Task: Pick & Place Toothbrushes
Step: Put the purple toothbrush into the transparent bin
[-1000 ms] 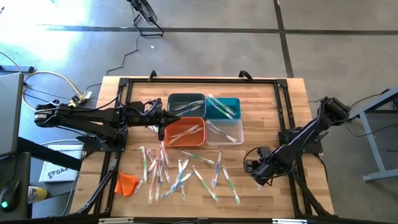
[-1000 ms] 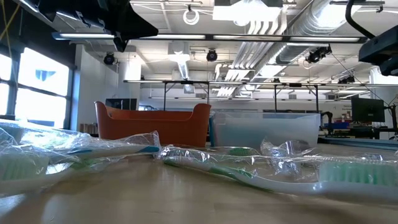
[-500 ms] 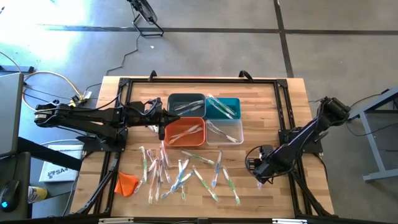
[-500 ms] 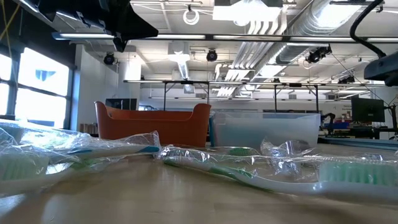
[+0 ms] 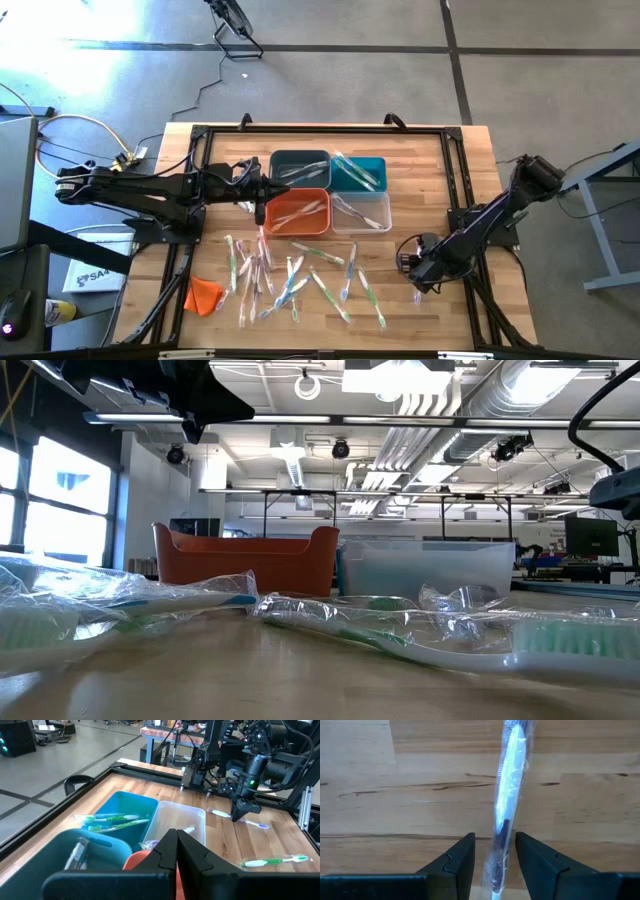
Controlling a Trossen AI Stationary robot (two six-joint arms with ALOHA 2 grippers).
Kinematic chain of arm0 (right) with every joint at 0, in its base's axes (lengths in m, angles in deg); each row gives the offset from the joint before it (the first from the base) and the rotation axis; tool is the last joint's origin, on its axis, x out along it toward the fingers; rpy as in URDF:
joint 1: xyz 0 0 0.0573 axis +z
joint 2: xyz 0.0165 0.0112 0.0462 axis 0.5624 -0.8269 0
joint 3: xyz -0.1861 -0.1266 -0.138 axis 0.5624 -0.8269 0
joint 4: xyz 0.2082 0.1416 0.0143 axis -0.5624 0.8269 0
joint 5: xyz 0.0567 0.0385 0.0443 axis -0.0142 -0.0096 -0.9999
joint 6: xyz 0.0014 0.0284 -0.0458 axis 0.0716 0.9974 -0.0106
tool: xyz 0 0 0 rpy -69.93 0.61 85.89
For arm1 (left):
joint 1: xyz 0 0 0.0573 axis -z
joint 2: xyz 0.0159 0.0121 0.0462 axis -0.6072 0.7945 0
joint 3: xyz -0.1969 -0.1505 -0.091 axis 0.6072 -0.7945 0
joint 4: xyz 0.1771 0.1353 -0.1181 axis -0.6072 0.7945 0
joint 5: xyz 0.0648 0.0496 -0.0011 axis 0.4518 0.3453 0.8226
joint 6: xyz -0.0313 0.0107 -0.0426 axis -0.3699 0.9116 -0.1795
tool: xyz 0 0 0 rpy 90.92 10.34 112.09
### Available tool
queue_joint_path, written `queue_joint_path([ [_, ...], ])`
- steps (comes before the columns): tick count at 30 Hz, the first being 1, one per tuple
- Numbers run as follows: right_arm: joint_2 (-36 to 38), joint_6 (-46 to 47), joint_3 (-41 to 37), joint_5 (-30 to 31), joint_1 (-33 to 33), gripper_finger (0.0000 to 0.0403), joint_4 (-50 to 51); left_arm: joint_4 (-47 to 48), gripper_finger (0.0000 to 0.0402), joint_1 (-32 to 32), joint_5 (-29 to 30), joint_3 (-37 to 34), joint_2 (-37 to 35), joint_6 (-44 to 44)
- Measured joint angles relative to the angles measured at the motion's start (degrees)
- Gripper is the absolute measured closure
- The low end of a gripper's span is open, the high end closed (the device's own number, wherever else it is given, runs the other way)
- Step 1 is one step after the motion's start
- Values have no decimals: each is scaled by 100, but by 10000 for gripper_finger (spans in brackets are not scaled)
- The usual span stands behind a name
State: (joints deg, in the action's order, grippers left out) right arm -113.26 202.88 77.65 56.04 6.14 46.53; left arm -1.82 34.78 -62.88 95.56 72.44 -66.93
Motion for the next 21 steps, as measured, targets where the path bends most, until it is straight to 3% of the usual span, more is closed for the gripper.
queue_joint_path([
  [21, -15, 0, -55, -35, 0, 265, -113, -2, 401, 0, -3, 0, 0, -2],
])
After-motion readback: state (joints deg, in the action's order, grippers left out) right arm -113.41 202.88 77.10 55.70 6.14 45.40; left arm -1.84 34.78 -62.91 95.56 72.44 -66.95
